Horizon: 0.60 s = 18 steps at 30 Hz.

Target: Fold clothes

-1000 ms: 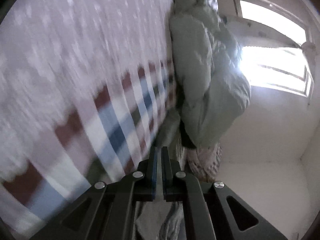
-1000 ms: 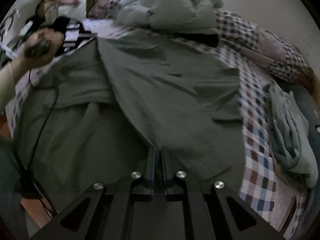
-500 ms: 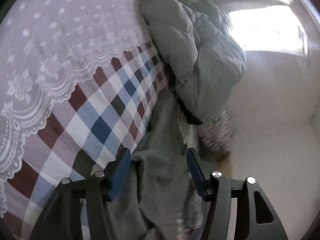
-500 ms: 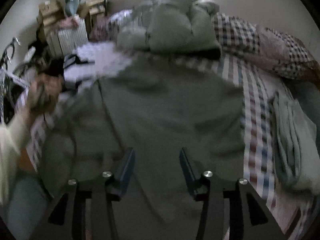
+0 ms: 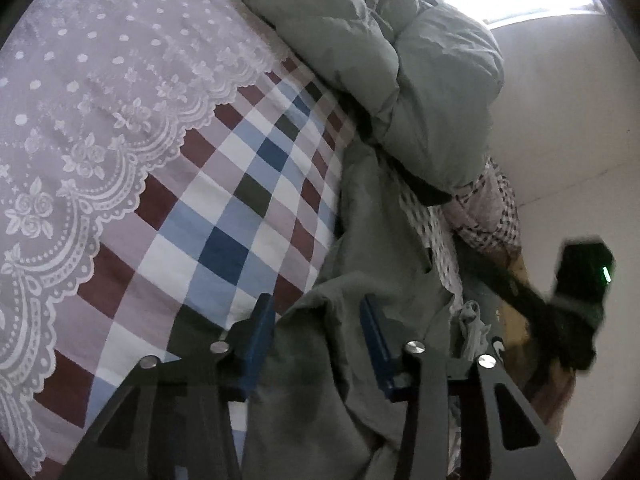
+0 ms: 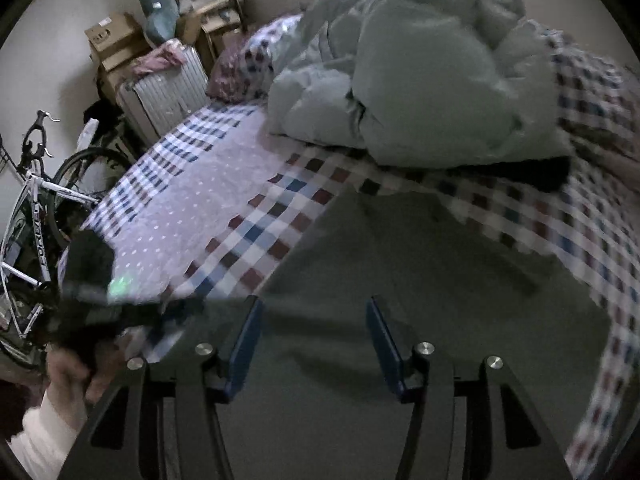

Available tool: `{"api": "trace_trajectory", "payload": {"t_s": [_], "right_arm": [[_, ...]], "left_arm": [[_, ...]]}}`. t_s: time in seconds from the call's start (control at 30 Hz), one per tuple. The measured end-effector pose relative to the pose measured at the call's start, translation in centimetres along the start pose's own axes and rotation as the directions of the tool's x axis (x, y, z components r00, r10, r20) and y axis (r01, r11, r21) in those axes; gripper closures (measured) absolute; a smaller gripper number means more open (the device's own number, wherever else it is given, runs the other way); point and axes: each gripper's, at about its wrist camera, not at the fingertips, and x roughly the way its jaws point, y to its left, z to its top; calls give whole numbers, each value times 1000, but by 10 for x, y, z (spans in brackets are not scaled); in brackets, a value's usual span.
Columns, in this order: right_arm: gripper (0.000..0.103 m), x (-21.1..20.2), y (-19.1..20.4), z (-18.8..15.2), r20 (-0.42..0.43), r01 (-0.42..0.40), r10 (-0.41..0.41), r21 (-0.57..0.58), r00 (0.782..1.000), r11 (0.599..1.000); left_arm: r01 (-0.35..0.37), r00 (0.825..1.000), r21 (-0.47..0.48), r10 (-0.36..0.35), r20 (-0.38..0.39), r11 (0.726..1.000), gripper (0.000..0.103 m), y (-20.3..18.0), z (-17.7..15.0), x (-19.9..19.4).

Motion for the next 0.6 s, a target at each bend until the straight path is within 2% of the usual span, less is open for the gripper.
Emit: {"api": "trace_trajectory", "payload": {"t_s": [0.17,0.3,0.37,0.4,0.43,0.6], "right_arm": [[46,55,-18,47,-56,-71,74,61,996,996],[46,93,-28,72,-93,-67,74,73,993,995],[46,109,-31,79,-112,-44,51,67,992,997],[46,117,-33,83,-122,-36,43,64,992,997],[46,123,-35,86,-128,-32,40,62,991,998],[46,151,-36,97,-167,7,-2,30,986,1000]], "left_arm": [[14,1000,7,-14,-14,1000,56,2,-1,3],[23,1000,1,-23,-2,1000,56,1,0,7],[10,1000,2,-10,0,1000,68,0,0,9],[-1,1000,3,1,0,1000,82,-1,-1,10],[-14,1000,5,14,0,1000,89,0,-2,11],[-22,999,14,22,36,1000,94,0,-4,6]]}}
